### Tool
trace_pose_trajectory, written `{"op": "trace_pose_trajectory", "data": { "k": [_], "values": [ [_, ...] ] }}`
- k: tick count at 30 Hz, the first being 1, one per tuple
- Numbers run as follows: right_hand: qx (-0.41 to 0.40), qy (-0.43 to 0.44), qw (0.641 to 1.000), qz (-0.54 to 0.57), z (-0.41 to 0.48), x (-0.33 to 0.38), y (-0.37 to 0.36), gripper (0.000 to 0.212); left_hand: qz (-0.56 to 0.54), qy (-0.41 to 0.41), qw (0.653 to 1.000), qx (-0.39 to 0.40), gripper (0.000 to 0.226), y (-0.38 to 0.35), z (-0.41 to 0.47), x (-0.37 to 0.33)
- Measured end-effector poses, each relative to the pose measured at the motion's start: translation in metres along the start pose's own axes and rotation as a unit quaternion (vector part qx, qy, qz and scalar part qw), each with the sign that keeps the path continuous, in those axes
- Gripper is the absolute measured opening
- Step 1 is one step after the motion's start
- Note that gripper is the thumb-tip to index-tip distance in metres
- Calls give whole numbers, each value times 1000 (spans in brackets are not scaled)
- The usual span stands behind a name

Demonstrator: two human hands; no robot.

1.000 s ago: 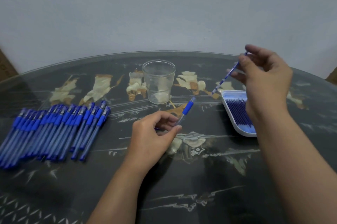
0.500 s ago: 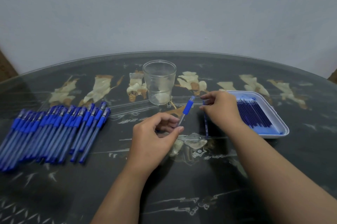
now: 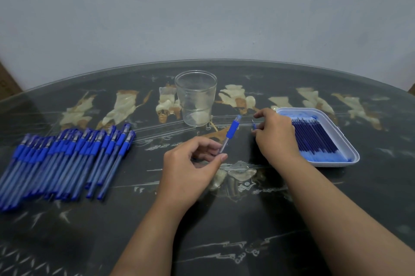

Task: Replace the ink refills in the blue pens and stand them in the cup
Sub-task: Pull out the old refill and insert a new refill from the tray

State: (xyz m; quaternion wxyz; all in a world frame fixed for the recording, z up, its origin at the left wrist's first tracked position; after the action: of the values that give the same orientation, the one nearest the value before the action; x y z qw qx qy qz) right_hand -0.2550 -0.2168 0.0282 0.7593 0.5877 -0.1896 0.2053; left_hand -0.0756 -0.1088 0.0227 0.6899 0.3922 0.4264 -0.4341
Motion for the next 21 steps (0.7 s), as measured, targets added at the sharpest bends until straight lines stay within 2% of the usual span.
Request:
{"op": "trace_pose_trajectory", "data": {
  "k": [21],
  "values": [
    [1, -2, 999, -34, -7, 4, 3, 28, -3, 10, 1000, 4, 20, 1, -1, -1]
  ]
}}
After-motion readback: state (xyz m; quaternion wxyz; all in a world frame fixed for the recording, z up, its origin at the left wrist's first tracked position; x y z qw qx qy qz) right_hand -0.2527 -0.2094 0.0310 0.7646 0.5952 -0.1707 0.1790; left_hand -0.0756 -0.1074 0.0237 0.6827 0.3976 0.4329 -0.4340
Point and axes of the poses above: each hand's wrist, its own z-axis towards the middle knuckle, its own y-axis out of the back of the hand, x = y × z, the point moved 6 cm from there along z, towards the middle knuckle, and after that the axes turned 3 degrees about -z, right-handed, at the moved point
